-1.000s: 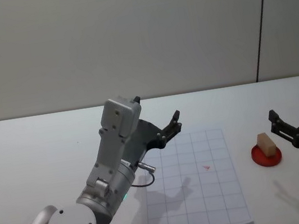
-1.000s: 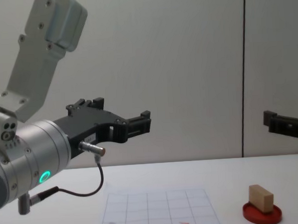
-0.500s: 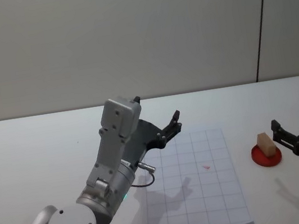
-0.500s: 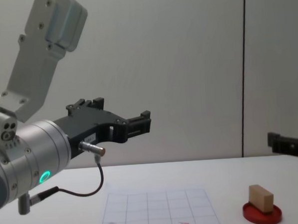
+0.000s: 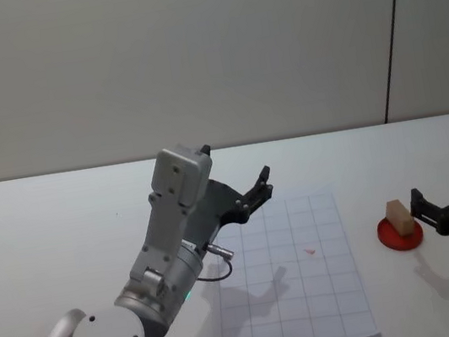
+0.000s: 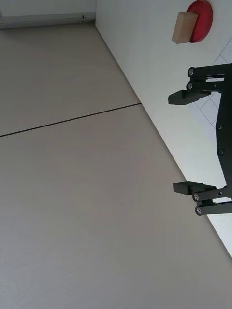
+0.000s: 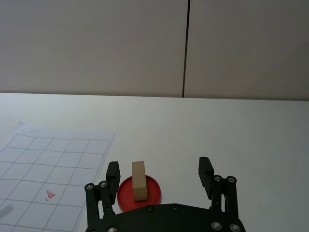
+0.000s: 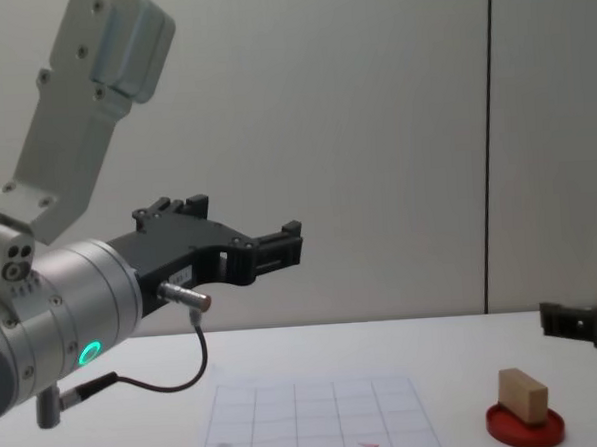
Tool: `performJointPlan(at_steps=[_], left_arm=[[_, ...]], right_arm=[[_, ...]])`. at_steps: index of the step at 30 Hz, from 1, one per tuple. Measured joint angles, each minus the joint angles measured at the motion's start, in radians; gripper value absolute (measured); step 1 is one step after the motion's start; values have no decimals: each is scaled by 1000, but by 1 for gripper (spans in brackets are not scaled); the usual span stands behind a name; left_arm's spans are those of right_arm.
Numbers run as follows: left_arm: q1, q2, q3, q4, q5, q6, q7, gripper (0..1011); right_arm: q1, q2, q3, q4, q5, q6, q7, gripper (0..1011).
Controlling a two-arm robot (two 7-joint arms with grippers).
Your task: Use the one hand to pick up the stamp and affix it onto the A4 paper.
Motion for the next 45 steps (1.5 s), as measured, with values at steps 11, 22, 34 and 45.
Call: performJointPlan(at_steps=[11,22,34,45], left_arm=[[0,0,0,0,0,0,0,1002],[0,0,0,0,0,0,0,1002],[0,0,0,0,0,0,0,1002],[0,0,0,0,0,0,0,1002]], right_arm=[[59,-55,-13,32,-16,99,-44,1001],[117,-102,-18,69,-19,204,-75,1001],[173,-139,-8,121,5,308,-98,1001],[207,-164,1,164,22,363,-112,1001]])
